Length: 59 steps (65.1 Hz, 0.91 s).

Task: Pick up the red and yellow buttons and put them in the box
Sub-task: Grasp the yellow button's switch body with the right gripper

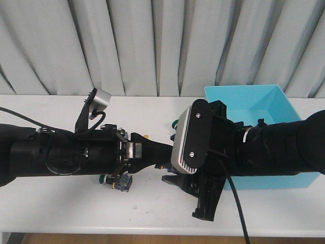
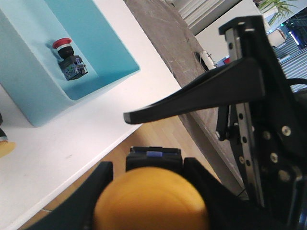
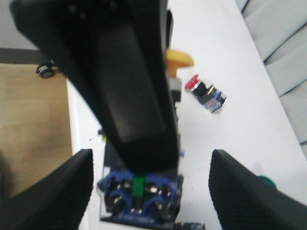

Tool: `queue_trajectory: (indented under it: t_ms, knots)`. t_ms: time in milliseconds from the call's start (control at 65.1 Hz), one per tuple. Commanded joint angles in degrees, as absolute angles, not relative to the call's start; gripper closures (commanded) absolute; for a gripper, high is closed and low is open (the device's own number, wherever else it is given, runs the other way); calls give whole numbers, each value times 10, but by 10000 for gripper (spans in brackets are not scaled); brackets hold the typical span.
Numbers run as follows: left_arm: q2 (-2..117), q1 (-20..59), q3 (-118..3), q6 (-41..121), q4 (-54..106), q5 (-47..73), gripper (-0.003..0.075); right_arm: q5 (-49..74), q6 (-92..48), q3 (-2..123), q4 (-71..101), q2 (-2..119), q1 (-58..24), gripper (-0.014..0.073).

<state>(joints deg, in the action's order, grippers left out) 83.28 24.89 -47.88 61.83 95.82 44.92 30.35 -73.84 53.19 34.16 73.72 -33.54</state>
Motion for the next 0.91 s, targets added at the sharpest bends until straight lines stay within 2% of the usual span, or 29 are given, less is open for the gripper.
queue_trajectory:
  t_ms: [0, 169, 430, 645, 737, 890]
  knots:
    - [816, 252, -494, 614, 995, 477, 511, 294, -714, 547, 332, 725, -334, 109]
    - [816, 252, -494, 614, 995, 477, 511, 296, -714, 547, 332, 725, -334, 155]
    - [816, 252, -494, 615, 995, 477, 510, 298, -712, 547, 332, 725, -334, 300]
    - [816, 252, -494, 615, 995, 477, 495, 298, -712, 547, 332, 725, -334, 320]
    - [816, 252, -494, 621, 995, 479, 443, 298, -712, 547, 332, 725, -334, 320]
    - [816, 252, -494, 636, 993, 493, 280, 298, -712, 547, 332, 725, -334, 320]
